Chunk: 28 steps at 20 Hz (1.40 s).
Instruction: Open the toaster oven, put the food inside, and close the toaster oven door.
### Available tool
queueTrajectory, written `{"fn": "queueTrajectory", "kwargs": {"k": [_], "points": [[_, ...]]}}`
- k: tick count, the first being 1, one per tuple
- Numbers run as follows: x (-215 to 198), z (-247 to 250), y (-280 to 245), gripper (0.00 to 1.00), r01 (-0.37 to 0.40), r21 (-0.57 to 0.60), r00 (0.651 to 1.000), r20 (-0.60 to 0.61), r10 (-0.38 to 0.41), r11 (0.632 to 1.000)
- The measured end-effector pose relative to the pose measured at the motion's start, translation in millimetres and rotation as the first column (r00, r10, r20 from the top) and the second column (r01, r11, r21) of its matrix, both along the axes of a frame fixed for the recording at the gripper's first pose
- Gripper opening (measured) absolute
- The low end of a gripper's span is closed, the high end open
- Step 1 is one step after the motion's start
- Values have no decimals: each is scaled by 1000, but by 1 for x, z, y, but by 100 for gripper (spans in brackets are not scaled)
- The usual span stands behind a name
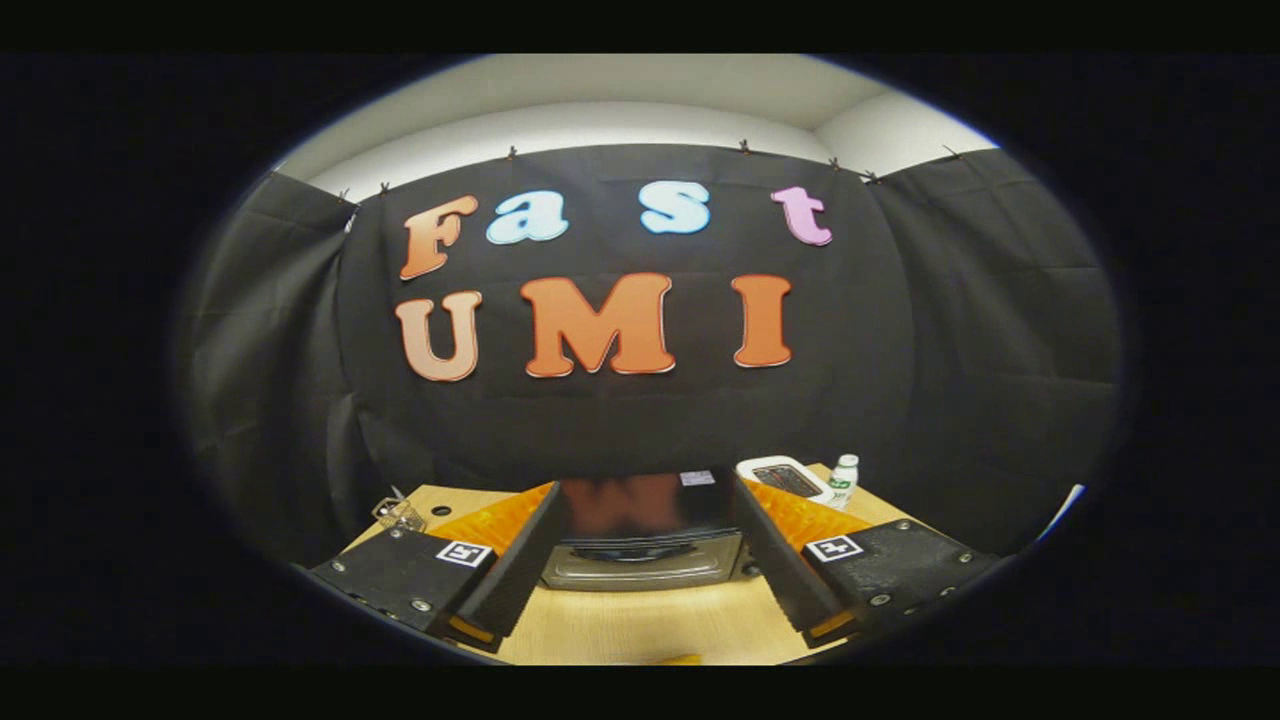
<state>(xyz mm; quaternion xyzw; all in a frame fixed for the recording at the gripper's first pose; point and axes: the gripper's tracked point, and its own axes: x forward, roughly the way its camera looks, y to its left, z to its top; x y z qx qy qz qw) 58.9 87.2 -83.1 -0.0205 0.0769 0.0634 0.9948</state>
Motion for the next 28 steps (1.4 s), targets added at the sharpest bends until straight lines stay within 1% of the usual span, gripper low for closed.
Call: {"fn": "queueTrajectory", "kwargs": {"k": [4, 8, 10, 14, 18, 19, 21, 22, 24, 25, 26, 28], "points": [[37, -60, 12, 98, -6, -31, 997, -81, 4, 999], [70, -106, 10, 99, 9, -97, 989, -146, -23, 995], [84, -124, 5, 99, 20, -127, 983, -180, -43, 992], [104, -140, 4, 99, 35, -121, 976, -208, -60, 992], [109, -162, 7, 99, 17, -138, 964, -262, -53, 990], [110, -158, 8, 99, 18, -122, 968, -246, -48, 992], [108, -162, 10, 98, 9, -100, 963, -267, -36, 995], [109, -160, 12, 99, 1, -102, 966, -258, -27, 995], [104, -163, 18, 98, -36, -104, 962, -272, 6, 994], [100, -168, 19, 98, -49, -102, 954, -299, 16, 994], [104, -175, 18, 98, -54, -108, 958, -286, 21, 993], [95, -163, 16, 97, -44, -102, 955, -295, 12, 994]]}}
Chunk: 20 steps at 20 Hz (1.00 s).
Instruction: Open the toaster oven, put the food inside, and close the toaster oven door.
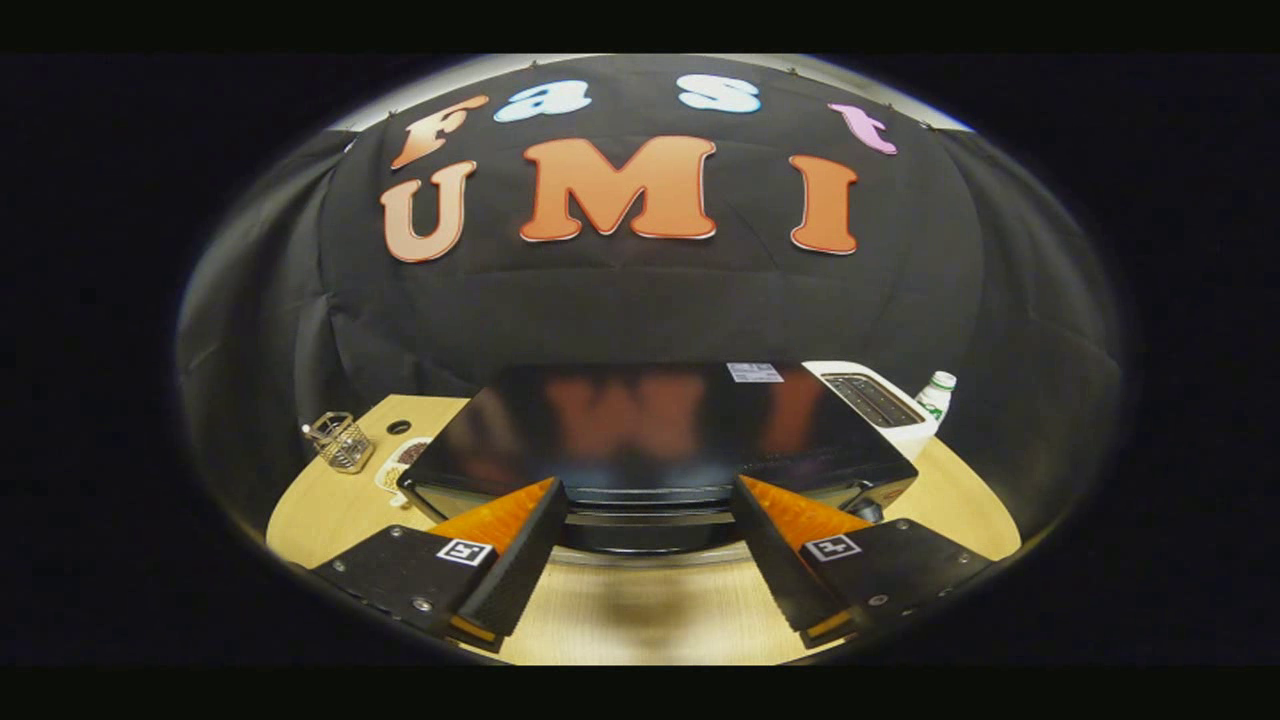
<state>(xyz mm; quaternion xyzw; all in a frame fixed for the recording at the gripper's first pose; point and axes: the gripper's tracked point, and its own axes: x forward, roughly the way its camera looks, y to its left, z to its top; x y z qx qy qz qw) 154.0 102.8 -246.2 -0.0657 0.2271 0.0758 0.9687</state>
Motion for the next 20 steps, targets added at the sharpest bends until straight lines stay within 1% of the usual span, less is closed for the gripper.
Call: {"fn": "queueTrajectory", "kwargs": {"k": [7, 8, 9, 10, 11, 12, 17, 20], "points": [[-22, -2, -6, 98, 0, -13, 998, -58, -1, 1000], [-29, -7, -9, 98, -2, -17, 996, -89, 0, 1000], [-32, -12, -9, 96, -3, -16, 996, -88, 2, 1000], [-35, -17, -11, 98, -3, -15, 996, -93, 1, 1000], [-50, -17, -16, 96, -5, -18, 996, -91, 3, 1000], [-55, -20, -17, 97, -3, -17, 995, -97, 1, 1000], [-95, -37, -26, 97, 3, -17, 991, -131, -5, 1000], [-108, -51, -30, 97, 7, -20, 987, -159, -10, 1000]]}}
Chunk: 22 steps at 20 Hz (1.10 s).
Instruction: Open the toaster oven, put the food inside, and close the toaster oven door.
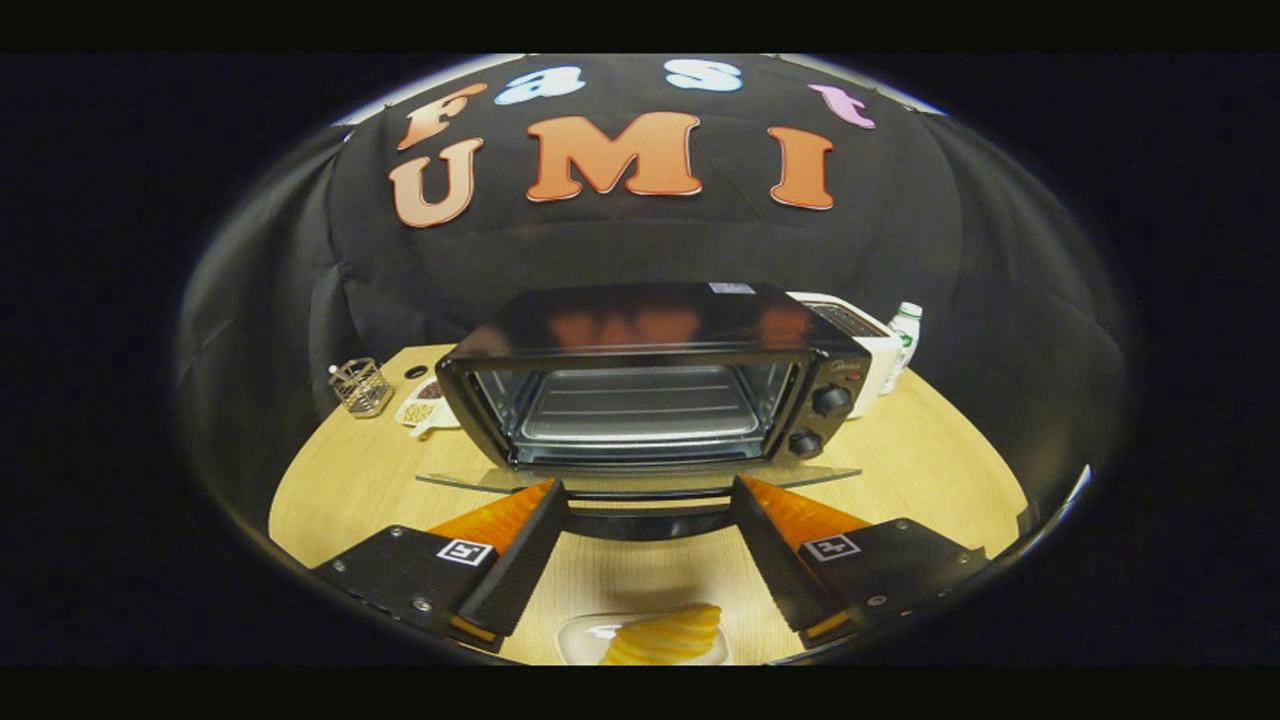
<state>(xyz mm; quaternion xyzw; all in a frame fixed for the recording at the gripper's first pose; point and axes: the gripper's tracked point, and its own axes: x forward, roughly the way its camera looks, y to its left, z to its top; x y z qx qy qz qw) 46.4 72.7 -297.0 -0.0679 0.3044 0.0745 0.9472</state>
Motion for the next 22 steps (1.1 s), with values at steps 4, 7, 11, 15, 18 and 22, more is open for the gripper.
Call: {"fn": "queueTrajectory", "kwargs": {"k": [4, 7, 11, 15, 18, 22], "points": [[-23, -15, -7, 97, 6, -3, 999, -39, -6, 1000], [-31, -26, -10, 97, 9, -8, 998, -67, -10, 1000], [-44, -41, -14, 97, 40, 14, 993, -112, -38, 999], [-59, -67, -19, 97, 63, 29, 986, -153, -58, 998], [-65, -77, -22, 96, 53, 3, 982, -179, -52, 999], [-68, -93, -23, 96, 35, -33, 977, -210, -41, 999]]}}
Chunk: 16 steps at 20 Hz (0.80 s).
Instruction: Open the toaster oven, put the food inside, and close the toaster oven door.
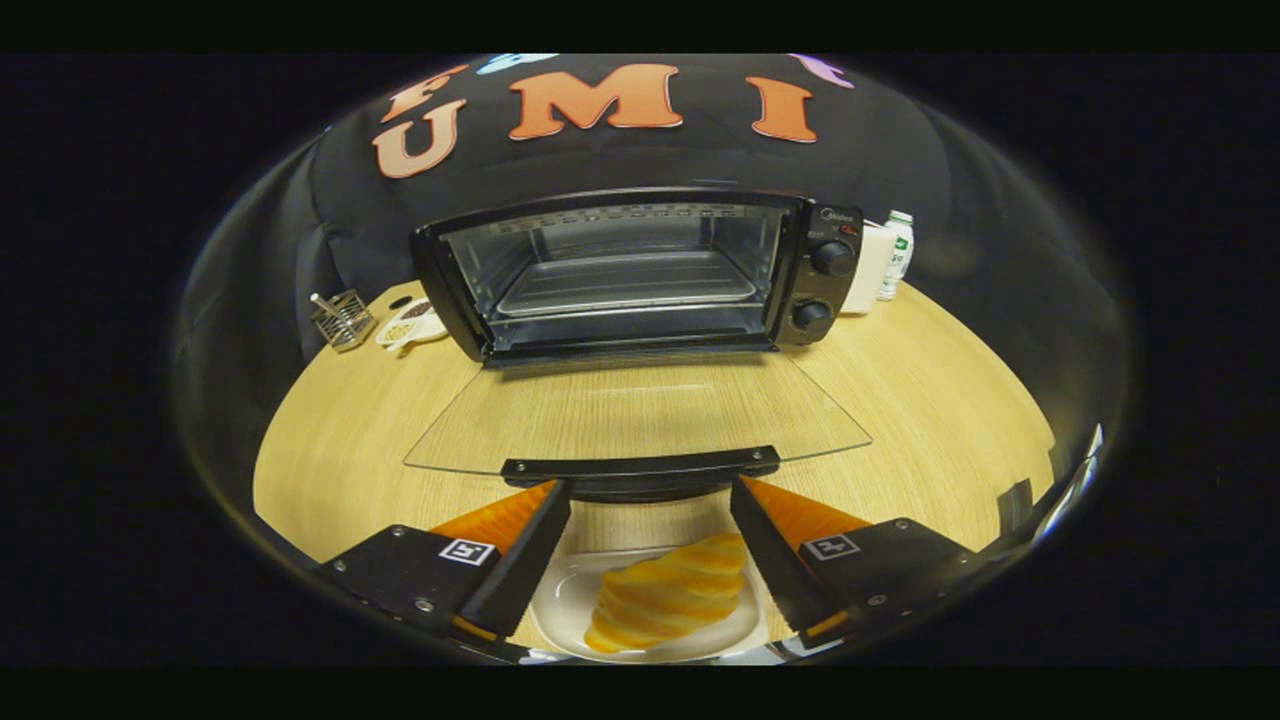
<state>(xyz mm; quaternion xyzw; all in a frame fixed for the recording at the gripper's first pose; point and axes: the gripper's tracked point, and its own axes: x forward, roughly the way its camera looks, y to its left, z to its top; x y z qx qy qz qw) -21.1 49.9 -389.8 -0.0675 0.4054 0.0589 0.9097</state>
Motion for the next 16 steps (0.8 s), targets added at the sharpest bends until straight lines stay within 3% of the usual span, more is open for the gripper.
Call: {"fn": "queueTrajectory", "kwargs": {"k": [9, 16], "points": [[-4, -28, -2, 96, 8, -9, 997, -75, -9, 1000], [0, 12, 7, 96, 15, 46, 1000, -13, -15, 999]]}}
